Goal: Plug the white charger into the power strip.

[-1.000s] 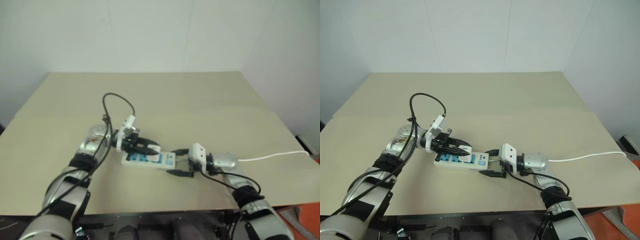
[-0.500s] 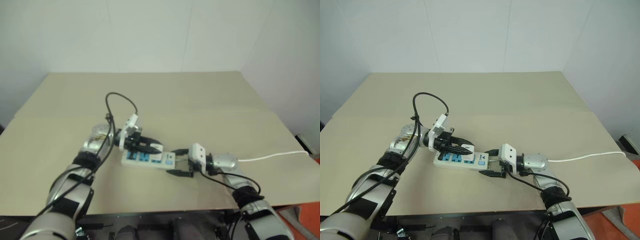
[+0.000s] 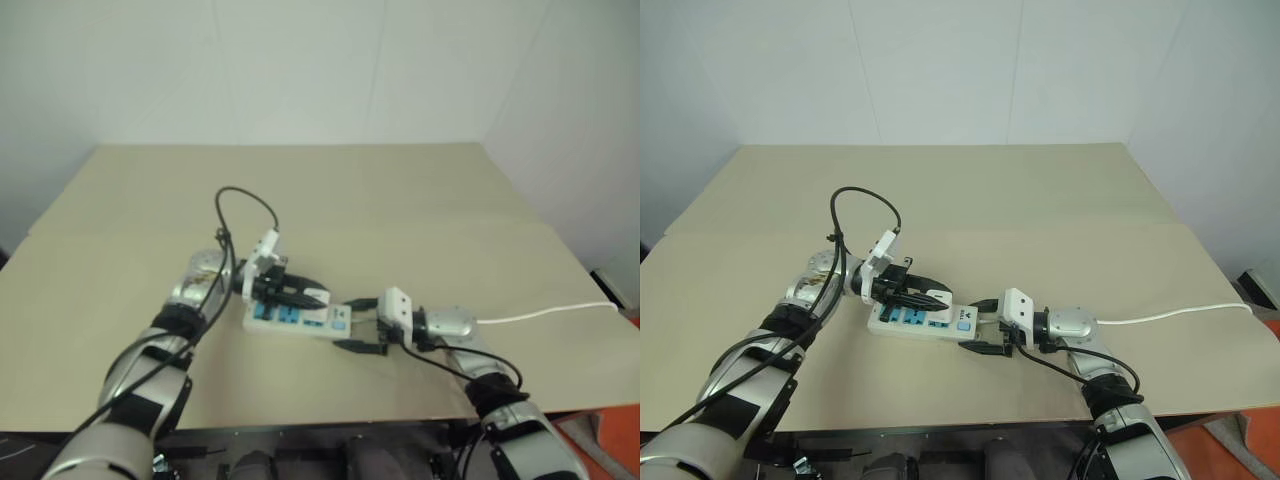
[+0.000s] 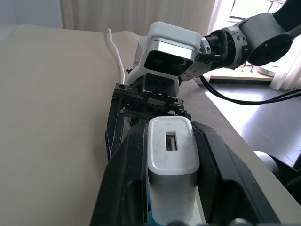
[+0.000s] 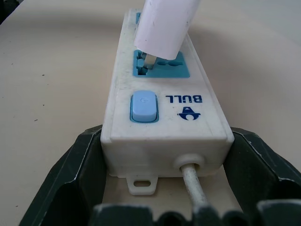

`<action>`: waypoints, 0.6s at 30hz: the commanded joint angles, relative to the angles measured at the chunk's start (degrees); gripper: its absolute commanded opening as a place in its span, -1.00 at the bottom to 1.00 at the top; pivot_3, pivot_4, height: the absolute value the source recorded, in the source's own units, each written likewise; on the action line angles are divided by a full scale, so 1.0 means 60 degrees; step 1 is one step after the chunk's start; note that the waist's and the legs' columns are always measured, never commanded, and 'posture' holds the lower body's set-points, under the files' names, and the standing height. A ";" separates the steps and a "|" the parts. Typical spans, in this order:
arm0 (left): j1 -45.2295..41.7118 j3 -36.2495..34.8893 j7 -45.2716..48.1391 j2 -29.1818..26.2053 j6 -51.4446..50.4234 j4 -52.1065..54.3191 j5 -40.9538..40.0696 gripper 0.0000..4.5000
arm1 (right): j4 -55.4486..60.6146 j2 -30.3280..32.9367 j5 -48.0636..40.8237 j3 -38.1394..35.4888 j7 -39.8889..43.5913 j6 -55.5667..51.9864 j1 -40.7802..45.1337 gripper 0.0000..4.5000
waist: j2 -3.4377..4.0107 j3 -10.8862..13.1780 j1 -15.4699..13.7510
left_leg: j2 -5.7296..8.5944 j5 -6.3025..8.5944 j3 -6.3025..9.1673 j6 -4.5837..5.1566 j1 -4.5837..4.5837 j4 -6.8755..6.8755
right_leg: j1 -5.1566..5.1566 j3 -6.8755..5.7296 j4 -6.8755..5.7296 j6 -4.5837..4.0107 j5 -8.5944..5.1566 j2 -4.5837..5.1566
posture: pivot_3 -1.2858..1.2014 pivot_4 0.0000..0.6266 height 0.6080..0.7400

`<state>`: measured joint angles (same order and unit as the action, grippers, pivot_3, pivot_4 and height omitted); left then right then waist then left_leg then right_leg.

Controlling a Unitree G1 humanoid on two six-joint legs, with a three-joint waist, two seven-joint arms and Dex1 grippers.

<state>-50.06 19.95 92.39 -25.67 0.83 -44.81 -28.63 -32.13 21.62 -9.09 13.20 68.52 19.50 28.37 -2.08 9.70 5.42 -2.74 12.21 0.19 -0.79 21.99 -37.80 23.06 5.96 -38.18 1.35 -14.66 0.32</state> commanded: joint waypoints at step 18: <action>0.0088 0.0433 0.0019 0.0016 0.1164 -0.0641 0.0214 -0.55 | -0.0448 0.0196 0.0737 0.0392 -0.0093 -0.0066 -0.0353 0.52 | 0.0000 0.0000 -0.0008 | 0.0000 0.0000 0.0001 0.0000 -0.0001 0.0006 | -0.0002 0.0000 0.0011 0.0000 0.0000 0.0000 | 0.03 -0.52 1.00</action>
<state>-50.49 23.08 92.39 -25.96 5.11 -46.88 -29.41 -32.12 21.70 -9.08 13.19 68.32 19.57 28.21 -2.08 9.69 5.37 -2.73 12.21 0.20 -0.79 21.97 -37.77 23.02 5.96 -38.10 1.35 -14.66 0.33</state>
